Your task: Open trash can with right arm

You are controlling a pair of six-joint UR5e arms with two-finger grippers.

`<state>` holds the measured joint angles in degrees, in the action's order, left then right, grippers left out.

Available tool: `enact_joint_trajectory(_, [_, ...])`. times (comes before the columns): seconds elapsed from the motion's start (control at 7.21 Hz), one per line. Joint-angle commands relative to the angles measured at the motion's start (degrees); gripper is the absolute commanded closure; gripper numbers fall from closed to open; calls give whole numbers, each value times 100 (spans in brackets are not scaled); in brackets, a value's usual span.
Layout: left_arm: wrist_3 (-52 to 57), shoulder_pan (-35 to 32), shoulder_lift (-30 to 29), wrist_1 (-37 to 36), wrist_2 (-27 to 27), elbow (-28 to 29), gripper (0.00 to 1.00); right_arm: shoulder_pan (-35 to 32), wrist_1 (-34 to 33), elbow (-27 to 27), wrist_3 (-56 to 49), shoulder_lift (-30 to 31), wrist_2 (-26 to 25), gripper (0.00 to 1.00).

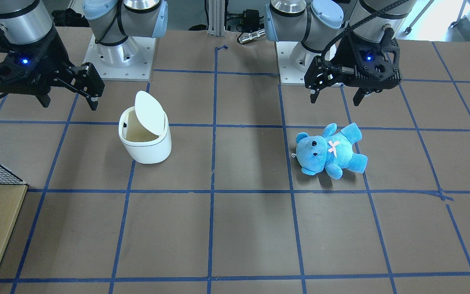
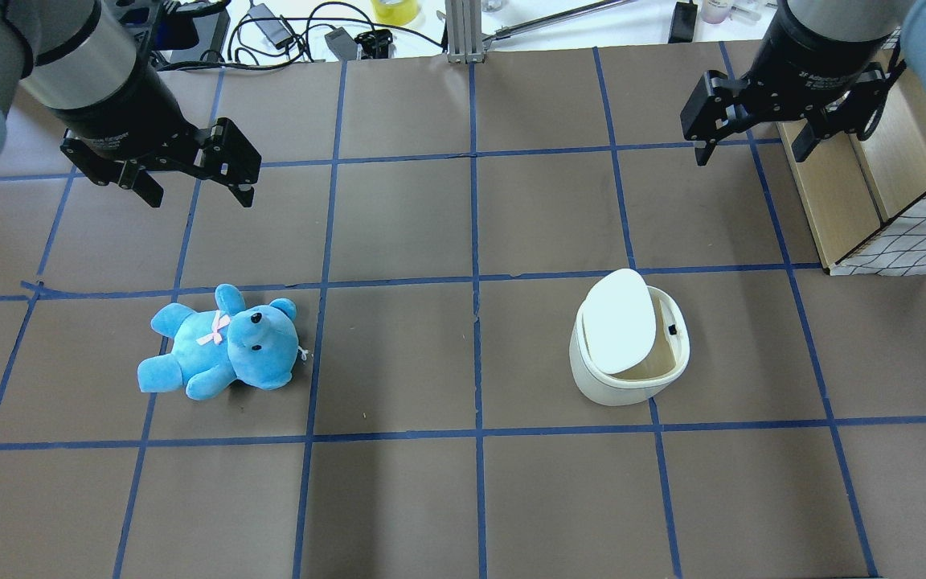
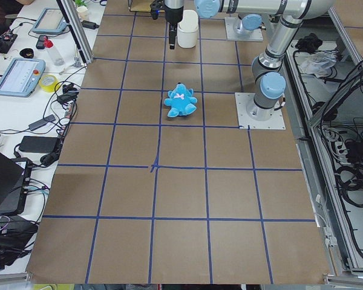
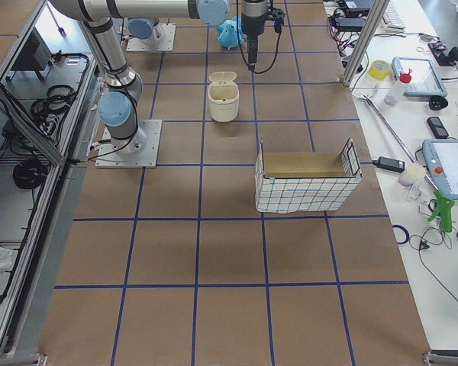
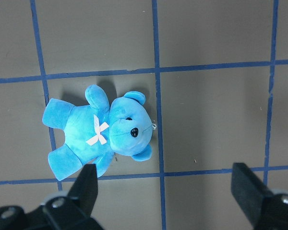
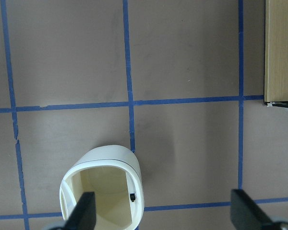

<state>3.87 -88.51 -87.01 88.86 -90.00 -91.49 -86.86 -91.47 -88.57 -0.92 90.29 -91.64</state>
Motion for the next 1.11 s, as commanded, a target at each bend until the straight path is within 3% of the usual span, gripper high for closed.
enact_joint_trajectory(0.0, [0,0,0,0,0,0,0,-15,-81,-2,39,23,85,0])
enact_joint_trajectory(0.42, [0,0,0,0,0,0,0,-33,-3,-2,57,24,418,0])
enact_joint_trajectory(0.97, [0,0,0,0,0,0,0,-314,-11,-2,92,-29,375,0])
